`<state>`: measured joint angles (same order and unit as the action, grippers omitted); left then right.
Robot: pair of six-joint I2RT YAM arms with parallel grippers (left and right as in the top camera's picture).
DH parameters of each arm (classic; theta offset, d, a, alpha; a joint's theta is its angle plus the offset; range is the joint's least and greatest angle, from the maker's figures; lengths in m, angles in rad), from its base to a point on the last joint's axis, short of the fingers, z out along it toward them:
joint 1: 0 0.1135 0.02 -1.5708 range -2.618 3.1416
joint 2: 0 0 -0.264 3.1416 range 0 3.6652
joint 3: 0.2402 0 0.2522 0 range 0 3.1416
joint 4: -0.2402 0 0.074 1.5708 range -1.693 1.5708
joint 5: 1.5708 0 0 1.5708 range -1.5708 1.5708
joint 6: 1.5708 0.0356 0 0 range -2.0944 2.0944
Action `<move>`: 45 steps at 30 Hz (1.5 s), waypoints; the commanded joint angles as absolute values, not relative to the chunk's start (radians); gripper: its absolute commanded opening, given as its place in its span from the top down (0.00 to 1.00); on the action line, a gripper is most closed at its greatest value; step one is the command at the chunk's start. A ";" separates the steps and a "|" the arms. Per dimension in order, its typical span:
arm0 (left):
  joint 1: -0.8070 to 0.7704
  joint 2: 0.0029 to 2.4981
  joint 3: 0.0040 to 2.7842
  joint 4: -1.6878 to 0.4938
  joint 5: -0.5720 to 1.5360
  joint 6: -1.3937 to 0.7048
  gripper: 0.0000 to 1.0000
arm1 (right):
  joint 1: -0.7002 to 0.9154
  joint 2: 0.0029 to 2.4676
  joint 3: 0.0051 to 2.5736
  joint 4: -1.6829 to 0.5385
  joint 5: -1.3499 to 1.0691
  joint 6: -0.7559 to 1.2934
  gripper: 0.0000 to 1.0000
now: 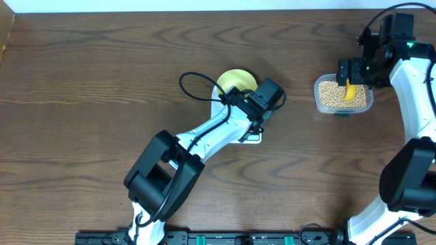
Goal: Scoop item into bowl and weigh 50g on scale
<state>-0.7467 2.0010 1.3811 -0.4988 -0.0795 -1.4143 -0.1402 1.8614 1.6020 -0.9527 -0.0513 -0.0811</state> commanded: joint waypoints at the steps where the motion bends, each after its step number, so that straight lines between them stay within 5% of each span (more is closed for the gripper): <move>1: -0.735 2.058 1.363 -0.495 -0.048 -1.413 0.02 | -0.142 1.838 1.617 -0.954 -0.044 -0.091 0.01; 45: -0.722 2.072 1.363 -0.511 -0.060 -1.449 0.02 | -0.142 1.838 1.617 -0.954 -0.044 -0.091 0.01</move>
